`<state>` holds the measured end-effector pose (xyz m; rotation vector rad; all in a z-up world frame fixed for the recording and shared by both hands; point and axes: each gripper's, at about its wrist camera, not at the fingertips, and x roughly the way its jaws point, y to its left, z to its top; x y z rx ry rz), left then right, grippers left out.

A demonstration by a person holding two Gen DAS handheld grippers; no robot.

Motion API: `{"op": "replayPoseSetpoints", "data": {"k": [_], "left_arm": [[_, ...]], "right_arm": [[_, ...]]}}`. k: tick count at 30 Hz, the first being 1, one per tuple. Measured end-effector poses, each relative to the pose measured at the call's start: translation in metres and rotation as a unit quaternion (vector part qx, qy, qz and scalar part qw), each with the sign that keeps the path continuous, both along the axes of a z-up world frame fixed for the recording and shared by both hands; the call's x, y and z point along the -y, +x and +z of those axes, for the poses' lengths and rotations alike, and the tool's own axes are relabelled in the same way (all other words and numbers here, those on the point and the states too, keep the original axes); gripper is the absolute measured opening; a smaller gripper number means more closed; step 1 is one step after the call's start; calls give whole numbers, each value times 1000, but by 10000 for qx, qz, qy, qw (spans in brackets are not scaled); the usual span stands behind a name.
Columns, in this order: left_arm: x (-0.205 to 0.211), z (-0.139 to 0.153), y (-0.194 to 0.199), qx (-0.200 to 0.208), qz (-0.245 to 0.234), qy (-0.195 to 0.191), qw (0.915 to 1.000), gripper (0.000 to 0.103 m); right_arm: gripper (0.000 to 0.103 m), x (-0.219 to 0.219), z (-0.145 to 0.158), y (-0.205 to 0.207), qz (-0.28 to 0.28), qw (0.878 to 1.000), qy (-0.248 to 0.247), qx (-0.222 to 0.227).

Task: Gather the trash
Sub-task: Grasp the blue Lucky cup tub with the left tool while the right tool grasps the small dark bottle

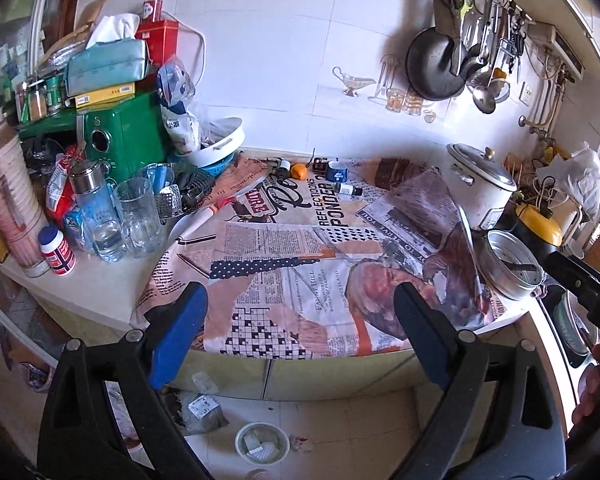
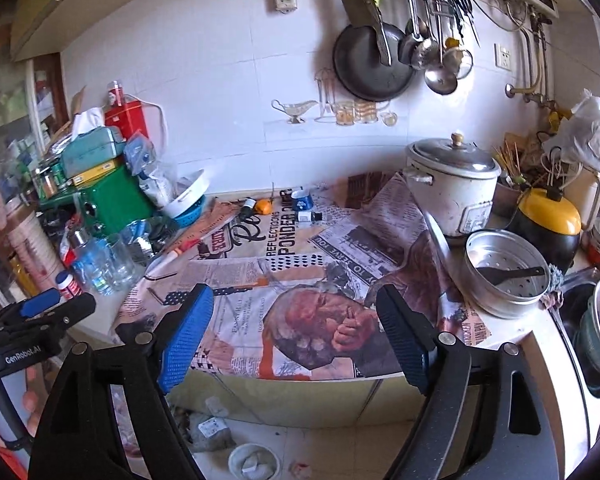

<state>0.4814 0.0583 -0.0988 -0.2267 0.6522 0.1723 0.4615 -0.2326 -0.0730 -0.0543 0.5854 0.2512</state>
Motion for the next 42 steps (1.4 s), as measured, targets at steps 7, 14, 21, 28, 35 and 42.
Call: {"op": "replayPoseSetpoints", "data": {"k": [7, 14, 21, 28, 35, 42], "left_arm": [[-31, -6, 33, -139, -126, 38, 9998, 94], [-47, -18, 75, -297, -166, 79, 9994, 94], [-55, -33, 138, -495, -24, -8, 9988, 94], [-59, -55, 231, -872, 398, -39, 9954, 94], [-61, -96, 314, -1308, 826, -276, 9876, 94], [-63, -147, 365, -1822, 1137, -521, 9753, 94]], "right_arm": [[81, -11, -7, 29, -237, 9993, 164, -254], [81, -25, -15, 72, -273, 9993, -30, -245], [81, -32, -30, 140, 26, 9993, -98, -371], [81, -48, -52, 258, 625, 9949, -412, -682], [81, -68, -96, 381, 1285, 9829, -797, -1053], [81, -81, -158, 473, 1120, 9749, -631, -1816]]}}
